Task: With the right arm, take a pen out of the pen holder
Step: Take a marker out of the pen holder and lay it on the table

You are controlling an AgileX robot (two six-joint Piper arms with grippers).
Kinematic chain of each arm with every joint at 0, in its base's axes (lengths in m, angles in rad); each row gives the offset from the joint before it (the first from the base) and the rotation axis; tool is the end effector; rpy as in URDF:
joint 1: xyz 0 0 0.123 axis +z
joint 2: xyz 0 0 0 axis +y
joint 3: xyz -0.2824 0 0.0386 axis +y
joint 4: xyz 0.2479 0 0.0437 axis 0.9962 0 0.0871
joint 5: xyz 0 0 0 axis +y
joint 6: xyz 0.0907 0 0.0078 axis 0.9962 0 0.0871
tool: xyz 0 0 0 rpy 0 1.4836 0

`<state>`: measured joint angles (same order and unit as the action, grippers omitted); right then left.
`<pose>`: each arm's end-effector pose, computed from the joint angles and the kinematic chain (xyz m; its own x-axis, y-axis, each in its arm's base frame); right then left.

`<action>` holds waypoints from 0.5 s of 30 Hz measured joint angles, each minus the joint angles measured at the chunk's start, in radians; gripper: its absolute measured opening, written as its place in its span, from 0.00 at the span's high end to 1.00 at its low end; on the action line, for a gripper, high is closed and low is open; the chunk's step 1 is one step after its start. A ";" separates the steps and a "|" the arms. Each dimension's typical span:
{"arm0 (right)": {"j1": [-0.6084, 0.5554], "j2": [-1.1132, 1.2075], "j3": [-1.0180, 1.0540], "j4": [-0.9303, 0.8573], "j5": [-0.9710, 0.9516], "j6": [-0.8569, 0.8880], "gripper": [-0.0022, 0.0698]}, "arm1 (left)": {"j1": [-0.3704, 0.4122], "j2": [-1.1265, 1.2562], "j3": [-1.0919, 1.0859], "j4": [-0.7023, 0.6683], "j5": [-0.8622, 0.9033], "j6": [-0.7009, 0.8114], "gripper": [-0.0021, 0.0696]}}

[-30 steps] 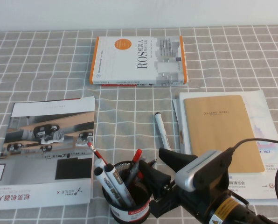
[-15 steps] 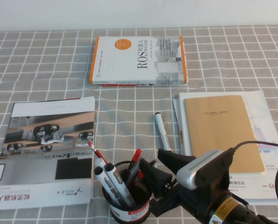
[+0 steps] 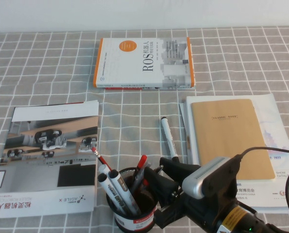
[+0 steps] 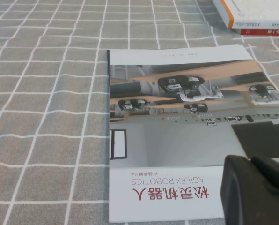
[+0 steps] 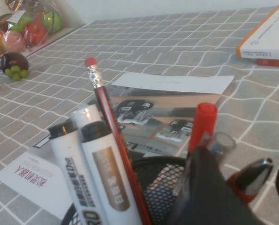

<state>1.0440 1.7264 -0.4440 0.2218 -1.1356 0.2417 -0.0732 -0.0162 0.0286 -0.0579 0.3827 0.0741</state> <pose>0.1581 0.2358 0.1645 -0.2794 0.1631 -0.9462 -0.6936 0.6471 0.3164 0.0519 -0.0058 0.1700 -0.2997 0.0424 -0.9531 0.0998 0.9949 0.0129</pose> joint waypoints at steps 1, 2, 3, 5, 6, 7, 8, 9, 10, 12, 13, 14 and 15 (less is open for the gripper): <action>0.000 0.000 0.000 -0.002 0.000 0.000 0.60 | 0.000 0.000 0.000 0.000 0.000 0.000 0.98; 0.000 0.000 0.000 -0.004 0.000 0.000 0.60 | 0.000 0.000 0.000 0.000 0.000 0.000 0.98; 0.000 0.000 0.000 -0.004 0.000 0.001 0.61 | 0.000 0.000 0.000 0.000 0.000 0.000 0.98; 0.000 0.000 0.000 -0.004 0.000 0.002 0.61 | 0.000 0.000 0.000 0.000 0.000 0.000 0.98; 0.000 0.000 0.000 -0.005 0.000 0.002 0.62 | 0.000 0.000 0.000 0.000 0.000 0.000 0.98; 0.000 0.000 0.000 -0.005 0.000 0.002 0.62 | 0.000 0.000 0.000 0.000 0.000 0.000 0.98; 0.000 0.000 0.000 -0.005 0.000 0.002 0.63 | 0.000 0.000 0.000 0.000 0.000 0.000 0.98; 0.000 0.000 0.000 -0.006 0.000 0.002 0.65 | 0.000 0.000 0.000 0.000 0.000 0.000 0.98; 0.000 0.000 0.000 -0.007 0.000 0.002 0.67 | 0.000 0.000 0.000 0.000 0.000 0.000 0.98; 0.000 0.000 0.000 -0.011 0.000 0.002 0.73 | 0.000 0.000 0.000 0.000 0.000 0.000 0.98; 0.000 0.000 0.000 -0.012 0.000 0.002 0.75 | 0.000 0.000 0.000 0.000 0.000 0.000 0.98; 0.000 0.000 0.000 -0.012 0.000 0.002 0.78 | 0.000 0.000 0.000 0.000 0.000 0.000 0.98; 0.000 0.000 0.000 -0.015 0.000 0.002 0.80 | 0.000 0.000 0.000 0.000 0.000 0.000 0.98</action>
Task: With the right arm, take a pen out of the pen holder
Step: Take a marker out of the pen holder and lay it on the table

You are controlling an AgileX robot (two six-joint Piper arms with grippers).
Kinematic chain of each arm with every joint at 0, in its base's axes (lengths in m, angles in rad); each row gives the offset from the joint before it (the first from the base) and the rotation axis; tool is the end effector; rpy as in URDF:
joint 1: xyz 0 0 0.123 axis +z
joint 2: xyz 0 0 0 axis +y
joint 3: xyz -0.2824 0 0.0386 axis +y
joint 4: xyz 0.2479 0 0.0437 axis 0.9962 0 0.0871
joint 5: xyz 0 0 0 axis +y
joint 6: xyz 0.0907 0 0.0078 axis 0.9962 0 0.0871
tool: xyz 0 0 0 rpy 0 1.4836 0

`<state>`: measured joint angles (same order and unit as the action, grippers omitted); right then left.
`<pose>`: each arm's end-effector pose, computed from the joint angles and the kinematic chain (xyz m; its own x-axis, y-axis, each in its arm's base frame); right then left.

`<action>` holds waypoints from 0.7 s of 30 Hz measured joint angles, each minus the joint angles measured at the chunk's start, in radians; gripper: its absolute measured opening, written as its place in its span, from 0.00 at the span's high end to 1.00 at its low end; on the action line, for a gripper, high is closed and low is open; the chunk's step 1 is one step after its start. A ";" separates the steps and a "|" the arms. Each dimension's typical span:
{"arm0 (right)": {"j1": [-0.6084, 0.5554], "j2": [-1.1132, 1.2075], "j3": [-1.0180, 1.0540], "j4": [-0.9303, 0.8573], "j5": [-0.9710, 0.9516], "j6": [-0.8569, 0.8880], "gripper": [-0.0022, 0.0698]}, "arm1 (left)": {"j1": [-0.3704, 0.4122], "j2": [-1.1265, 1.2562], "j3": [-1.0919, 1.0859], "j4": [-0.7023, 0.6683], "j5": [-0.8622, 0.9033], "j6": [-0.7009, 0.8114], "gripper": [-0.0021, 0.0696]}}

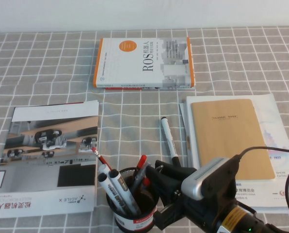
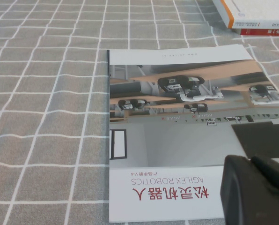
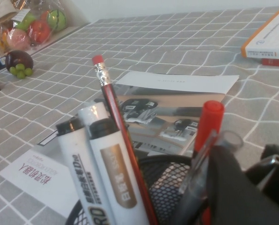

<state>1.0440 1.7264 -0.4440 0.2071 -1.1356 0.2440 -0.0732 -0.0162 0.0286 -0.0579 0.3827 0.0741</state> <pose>0.1572 0.2366 0.1646 -0.2788 0.1582 -0.9472 -0.7032 0.6381 0.3136 0.0519 -0.0058 0.1700 -0.2997 0.0424 -0.9531 0.0998 0.9949 0.0129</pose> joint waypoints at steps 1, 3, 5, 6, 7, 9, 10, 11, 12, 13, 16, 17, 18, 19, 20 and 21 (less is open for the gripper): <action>0.000 0.000 0.000 -0.002 0.000 0.000 0.82 | 0.000 0.000 0.000 0.000 0.000 0.000 0.98; 0.000 0.000 0.000 -0.004 0.000 0.000 0.85 | 0.000 0.000 0.000 0.000 0.000 0.000 0.98; 0.000 0.000 0.000 -0.004 -0.002 0.000 0.87 | 0.000 0.000 0.000 0.000 0.000 0.000 0.98; 0.000 0.000 0.000 -0.004 -0.004 0.001 0.88 | 0.000 0.000 0.000 0.000 0.000 0.000 0.98; 0.000 0.000 -0.001 -0.009 -0.004 0.002 0.88 | 0.000 0.000 0.000 0.000 0.000 0.000 0.98; 0.000 0.000 -0.001 -0.011 -0.006 0.002 0.88 | 0.000 0.000 0.000 0.000 0.000 0.000 0.98; 0.000 0.000 -0.001 -0.011 -0.006 0.002 0.88 | 0.000 0.000 0.000 0.000 0.000 0.000 0.98; 0.000 0.000 -0.001 -0.011 -0.007 0.003 0.88 | 0.000 0.000 0.000 0.000 0.000 0.000 0.98; 0.000 0.000 -0.001 -0.012 -0.007 0.003 0.88 | 0.000 0.000 0.000 0.000 0.000 0.000 0.98; 0.000 0.000 -0.001 -0.012 -0.009 0.003 0.88 | 0.000 0.000 0.000 0.000 0.000 0.000 0.98; 0.000 -0.009 -0.001 -0.012 -0.009 0.003 0.89 | 0.000 0.000 0.000 0.000 0.000 0.000 0.98; 0.000 -0.014 -0.001 -0.012 -0.009 0.003 0.89 | 0.000 0.000 0.000 0.000 0.000 0.000 0.98; 0.000 -0.021 -0.001 -0.012 -0.009 0.003 0.89 | 0.000 0.000 0.000 0.000 0.000 0.000 0.98; 0.000 -0.029 -0.001 -0.012 -0.009 0.003 0.89 | 0.000 0.000 0.000 0.000 0.000 0.000 0.98; 0.000 -0.037 -0.001 -0.012 -0.009 0.003 0.89 | 0.000 0.000 0.000 0.000 0.000 0.000 0.98; 0.000 -0.045 -0.001 -0.012 -0.009 0.003 0.89 | 0.000 0.000 0.000 0.000 0.000 0.000 0.98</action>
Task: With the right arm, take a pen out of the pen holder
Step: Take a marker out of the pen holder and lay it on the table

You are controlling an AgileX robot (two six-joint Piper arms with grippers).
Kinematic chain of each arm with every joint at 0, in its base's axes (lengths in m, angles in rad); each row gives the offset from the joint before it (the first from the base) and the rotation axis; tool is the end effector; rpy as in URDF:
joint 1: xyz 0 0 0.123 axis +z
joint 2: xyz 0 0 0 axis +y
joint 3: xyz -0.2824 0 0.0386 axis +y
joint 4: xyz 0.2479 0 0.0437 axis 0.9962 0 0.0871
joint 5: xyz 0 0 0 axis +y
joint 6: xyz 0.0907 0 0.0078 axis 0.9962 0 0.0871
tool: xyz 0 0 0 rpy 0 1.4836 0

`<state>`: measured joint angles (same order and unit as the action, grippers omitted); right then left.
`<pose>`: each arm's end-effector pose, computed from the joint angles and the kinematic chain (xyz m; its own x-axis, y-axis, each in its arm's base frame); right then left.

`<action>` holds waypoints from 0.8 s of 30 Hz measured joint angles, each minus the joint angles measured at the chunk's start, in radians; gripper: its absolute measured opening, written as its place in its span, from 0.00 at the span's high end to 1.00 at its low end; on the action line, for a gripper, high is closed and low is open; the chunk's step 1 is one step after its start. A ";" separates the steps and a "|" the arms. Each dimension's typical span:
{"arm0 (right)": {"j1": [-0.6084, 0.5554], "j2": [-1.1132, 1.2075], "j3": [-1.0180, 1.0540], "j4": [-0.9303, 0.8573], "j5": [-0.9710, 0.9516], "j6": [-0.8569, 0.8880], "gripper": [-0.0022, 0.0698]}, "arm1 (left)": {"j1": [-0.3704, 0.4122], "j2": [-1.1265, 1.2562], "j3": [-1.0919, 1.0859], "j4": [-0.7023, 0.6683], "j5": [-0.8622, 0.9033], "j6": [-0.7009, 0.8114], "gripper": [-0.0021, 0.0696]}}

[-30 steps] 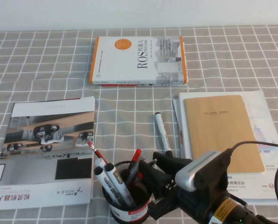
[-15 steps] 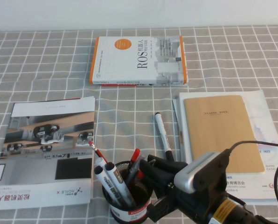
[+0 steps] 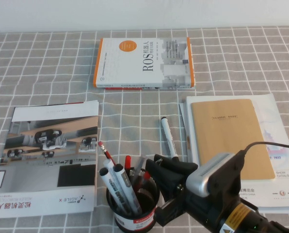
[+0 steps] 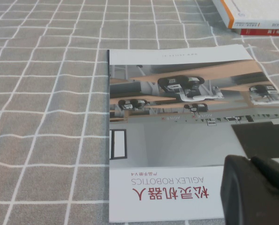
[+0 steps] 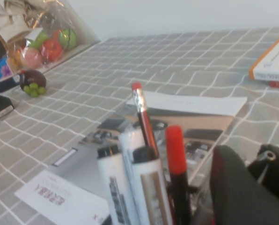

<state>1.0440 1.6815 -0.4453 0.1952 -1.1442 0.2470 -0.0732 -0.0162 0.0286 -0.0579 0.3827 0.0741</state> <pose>0.1556 0.2356 0.1784 -0.2517 0.1991 -0.9471 -0.7193 0.6162 0.3207 0.0519 -0.0058 0.1700 -0.2997 0.0424 -0.9531 0.0998 0.9949 0.0129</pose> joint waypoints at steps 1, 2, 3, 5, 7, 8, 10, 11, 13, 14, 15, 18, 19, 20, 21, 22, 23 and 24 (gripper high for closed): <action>0.000 -0.008 0.000 0.000 0.002 -0.002 0.89 | 0.000 0.000 0.000 0.000 0.000 0.000 0.98; 0.000 -0.013 0.000 0.000 0.002 -0.002 0.89 | 0.000 0.000 0.000 0.000 0.000 0.000 0.98; 0.000 -0.018 0.000 0.000 0.002 -0.002 0.89 | 0.000 0.000 0.000 0.000 0.000 0.000 0.98; 0.000 -0.029 0.000 0.000 0.002 -0.004 0.89 | 0.000 0.000 0.000 0.000 0.000 0.000 0.98; 0.000 -0.038 0.000 0.000 0.007 -0.004 0.89 | 0.000 0.000 0.000 0.000 0.000 0.000 0.98; 0.000 -0.042 0.000 0.000 0.010 -0.004 0.89 | 0.000 0.000 0.000 0.000 0.000 0.000 0.98; 0.000 -0.057 0.000 -0.002 0.018 -0.004 0.89 | 0.000 0.000 0.000 0.000 0.000 0.000 0.98; 0.000 -0.065 0.000 -0.002 0.026 -0.004 0.89 | 0.000 0.000 0.000 0.000 0.000 0.000 0.98; 0.000 -0.082 0.000 -0.005 0.049 -0.013 0.89 | 0.000 0.000 0.000 0.000 0.000 0.000 0.98; 0.000 -0.096 0.000 -0.007 0.073 -0.023 0.89 | 0.000 0.000 0.000 0.000 0.000 0.000 0.98; 0.000 -0.108 0.000 -0.007 0.094 -0.033 0.89 | 0.000 0.000 0.000 0.000 0.000 0.000 0.98; 0.000 -0.141 0.000 -0.007 0.146 -0.048 0.89 | 0.000 0.000 0.000 0.000 0.000 0.000 0.98; 0.000 -0.150 0.000 -0.007 0.158 -0.050 0.89 | 0.000 0.000 0.000 0.000 0.000 0.000 0.98; 0.000 -0.163 0.000 -0.007 0.167 -0.050 0.89 | 0.000 0.000 0.000 0.000 0.000 0.000 0.98; 0.000 -0.176 0.000 -0.007 0.173 -0.051 0.89 | 0.000 0.000 0.000 0.000 0.000 0.000 0.98; 0.000 -0.190 0.000 -0.007 0.177 -0.052 0.89 | 0.000 0.000 0.000 0.000 0.000 0.000 0.98; 0.000 -0.204 0.000 -0.007 0.183 -0.052 0.89 | 0.000 0.000 0.000 0.000 0.000 0.000 0.98; 0.000 -0.218 0.002 -0.009 0.190 -0.054 0.89 | 0.000 0.000 0.000 0.000 0.000 0.000 0.98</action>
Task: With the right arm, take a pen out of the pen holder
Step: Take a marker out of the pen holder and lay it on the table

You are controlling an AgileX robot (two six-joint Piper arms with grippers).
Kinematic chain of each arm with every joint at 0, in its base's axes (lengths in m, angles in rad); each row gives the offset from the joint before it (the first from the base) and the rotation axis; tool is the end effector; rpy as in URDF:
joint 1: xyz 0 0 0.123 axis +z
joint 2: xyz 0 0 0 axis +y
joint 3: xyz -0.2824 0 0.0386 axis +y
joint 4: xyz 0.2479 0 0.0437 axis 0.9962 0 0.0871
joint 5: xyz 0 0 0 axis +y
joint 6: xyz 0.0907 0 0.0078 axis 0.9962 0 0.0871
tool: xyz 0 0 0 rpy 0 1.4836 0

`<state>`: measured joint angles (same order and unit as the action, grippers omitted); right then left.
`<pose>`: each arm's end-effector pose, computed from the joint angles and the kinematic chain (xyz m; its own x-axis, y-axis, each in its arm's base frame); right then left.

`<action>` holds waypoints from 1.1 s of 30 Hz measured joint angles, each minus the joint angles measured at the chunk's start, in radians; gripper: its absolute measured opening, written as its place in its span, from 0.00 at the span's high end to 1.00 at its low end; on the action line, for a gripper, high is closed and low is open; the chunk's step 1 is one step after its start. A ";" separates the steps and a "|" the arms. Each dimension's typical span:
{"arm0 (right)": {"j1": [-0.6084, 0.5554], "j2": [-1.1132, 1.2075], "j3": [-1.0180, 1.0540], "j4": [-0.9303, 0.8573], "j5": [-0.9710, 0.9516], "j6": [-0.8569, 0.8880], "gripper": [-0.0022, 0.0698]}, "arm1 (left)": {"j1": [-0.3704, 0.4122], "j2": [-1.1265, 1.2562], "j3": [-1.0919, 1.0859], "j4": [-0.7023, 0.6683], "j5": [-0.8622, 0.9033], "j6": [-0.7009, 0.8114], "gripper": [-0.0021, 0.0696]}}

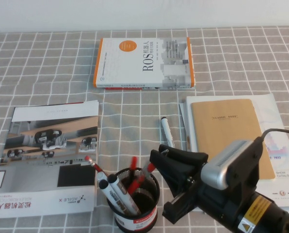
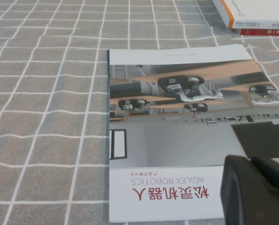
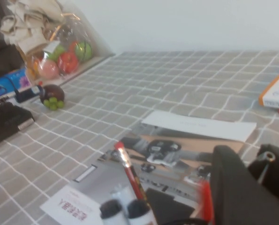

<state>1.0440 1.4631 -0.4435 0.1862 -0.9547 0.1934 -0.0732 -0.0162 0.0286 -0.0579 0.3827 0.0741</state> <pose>0.1451 0.2222 0.2207 -0.2247 0.1982 -0.9541 -0.7455 0.5956 0.2993 0.0519 -0.0058 0.1700 -0.2997 0.0424 -0.9531 0.0998 0.9949 0.0129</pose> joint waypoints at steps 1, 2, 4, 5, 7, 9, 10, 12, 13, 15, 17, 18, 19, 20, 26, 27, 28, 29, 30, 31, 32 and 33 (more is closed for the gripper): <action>0.000 -0.011 0.000 0.000 0.010 0.000 0.89 | 0.000 0.000 0.000 0.000 0.000 0.000 0.98; 0.000 -0.025 0.000 0.000 0.022 -0.002 0.89 | 0.000 0.000 0.000 0.000 0.000 0.000 0.98; 0.000 -0.049 0.001 -0.007 0.046 -0.009 0.89 | 0.000 0.000 0.000 0.000 0.000 0.000 0.98; 0.000 -0.064 0.001 -0.014 0.057 -0.016 0.89 | 0.000 0.000 0.000 0.000 0.000 0.000 0.98; 0.000 -0.095 0.001 -0.019 0.071 -0.022 0.89 | 0.000 0.000 0.000 0.000 0.000 0.000 0.98; 0.000 -0.132 0.001 -0.020 0.089 -0.025 0.89 | 0.000 0.000 0.000 0.000 0.000 0.000 0.98; 0.000 -0.148 0.001 -0.020 0.097 -0.027 0.89 | 0.000 0.000 0.000 0.000 0.000 0.000 0.98; 0.000 -0.190 0.001 -0.017 0.120 -0.050 0.89 | 0.000 0.000 0.000 0.000 0.000 0.000 0.98; 0.000 -0.207 0.001 -0.004 0.134 -0.069 0.89 | 0.000 0.000 0.000 0.000 0.000 0.000 0.98; 0.000 -0.254 -0.012 0.043 0.205 -0.134 0.89 | 0.000 0.000 0.000 0.000 0.000 0.000 0.98; 0.000 -0.298 -0.041 0.101 0.311 -0.226 0.89 | 0.000 0.000 0.000 0.000 0.000 0.000 0.98; 0.000 -0.317 -0.061 0.134 0.365 -0.286 0.89 | 0.000 0.000 0.000 0.000 0.000 0.000 0.98; 0.000 -0.331 -0.083 0.162 0.406 -0.334 0.89 | 0.000 0.000 0.000 0.000 0.000 0.000 0.98; 0.000 -0.346 -0.106 0.196 0.449 -0.393 0.89 | 0.000 0.000 0.000 0.000 0.000 0.000 0.98; 0.000 -0.375 -0.245 0.475 0.581 -0.748 0.89 | 0.000 0.000 0.000 0.000 0.000 0.000 0.98; 0.000 -0.375 -0.269 0.551 0.597 -0.827 0.89 | 0.000 0.000 0.000 0.000 0.000 0.000 0.98; 0.000 -0.375 -0.293 0.617 0.606 -0.897 0.89 | 0.000 0.000 0.000 0.000 0.000 0.000 0.98; 0.000 -0.375 -0.315 0.704 0.612 -0.988 0.89 | 0.000 0.000 0.000 0.000 0.000 0.000 0.98; 0.000 -0.373 -0.337 0.795 0.615 -1.081 0.89 | 0.000 0.000 0.000 0.000 0.000 0.000 0.98; 0.000 -0.369 -0.354 0.871 0.615 -1.158 0.89 | 0.000 0.000 0.000 0.000 0.000 0.000 0.98; 0.000 -0.365 -0.375 0.966 0.615 -1.257 0.89 | 0.000 0.000 0.000 0.000 0.000 0.000 0.98; 0.000 -0.360 -0.396 1.063 0.610 -1.359 0.89 | 0.000 0.000 0.000 0.000 0.000 0.000 0.98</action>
<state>1.0440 1.1029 -0.8393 1.2493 -0.3451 -1.1657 -0.0732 -0.0162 0.0286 -0.0579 0.3827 0.0741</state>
